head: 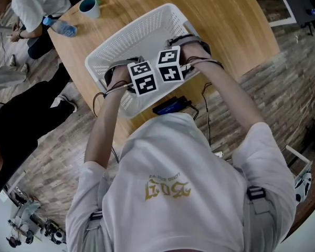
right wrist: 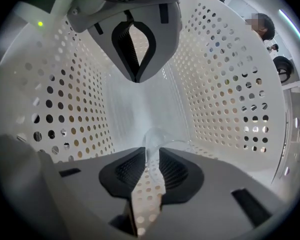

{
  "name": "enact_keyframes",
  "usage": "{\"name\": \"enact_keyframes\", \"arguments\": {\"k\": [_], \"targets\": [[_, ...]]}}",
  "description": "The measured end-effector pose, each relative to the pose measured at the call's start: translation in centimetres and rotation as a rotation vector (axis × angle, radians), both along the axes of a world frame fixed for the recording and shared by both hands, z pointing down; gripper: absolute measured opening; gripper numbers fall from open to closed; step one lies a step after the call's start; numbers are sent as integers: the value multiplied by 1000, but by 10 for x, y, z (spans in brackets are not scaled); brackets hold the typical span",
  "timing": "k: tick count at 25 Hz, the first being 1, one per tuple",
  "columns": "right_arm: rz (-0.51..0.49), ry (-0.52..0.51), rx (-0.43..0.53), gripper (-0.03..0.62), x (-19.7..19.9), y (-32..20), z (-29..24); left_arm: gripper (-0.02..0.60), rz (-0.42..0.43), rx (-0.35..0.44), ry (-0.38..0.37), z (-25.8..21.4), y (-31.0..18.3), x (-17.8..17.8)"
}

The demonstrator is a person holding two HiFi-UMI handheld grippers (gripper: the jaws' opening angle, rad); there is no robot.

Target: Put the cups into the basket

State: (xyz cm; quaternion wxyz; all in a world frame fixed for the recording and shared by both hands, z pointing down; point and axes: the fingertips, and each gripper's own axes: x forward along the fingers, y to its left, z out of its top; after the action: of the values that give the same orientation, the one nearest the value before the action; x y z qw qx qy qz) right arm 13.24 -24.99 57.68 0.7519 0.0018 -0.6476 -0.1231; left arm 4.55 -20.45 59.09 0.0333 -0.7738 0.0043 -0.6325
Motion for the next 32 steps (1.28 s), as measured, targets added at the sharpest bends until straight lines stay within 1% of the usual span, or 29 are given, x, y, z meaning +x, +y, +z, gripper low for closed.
{"name": "enact_keyframes", "arguments": {"k": [9,13,18,25,32], "targets": [[30,-18,5,87,-2,0,-9,5,9,11,18,-8,-5,6],[28,-12,18,86,0,0,-13,5,8,18,21,-12,-5,6],[71,-24,20,60,1,0,-18,5,7,31,34,-16,-6,6],[93,-50,38,60,-1,0,-26,5,-2,48,46,-21,-9,6],[115,-74,58,60,-1,2,-35,5,-29,72,58,-31,-15,2]]}}
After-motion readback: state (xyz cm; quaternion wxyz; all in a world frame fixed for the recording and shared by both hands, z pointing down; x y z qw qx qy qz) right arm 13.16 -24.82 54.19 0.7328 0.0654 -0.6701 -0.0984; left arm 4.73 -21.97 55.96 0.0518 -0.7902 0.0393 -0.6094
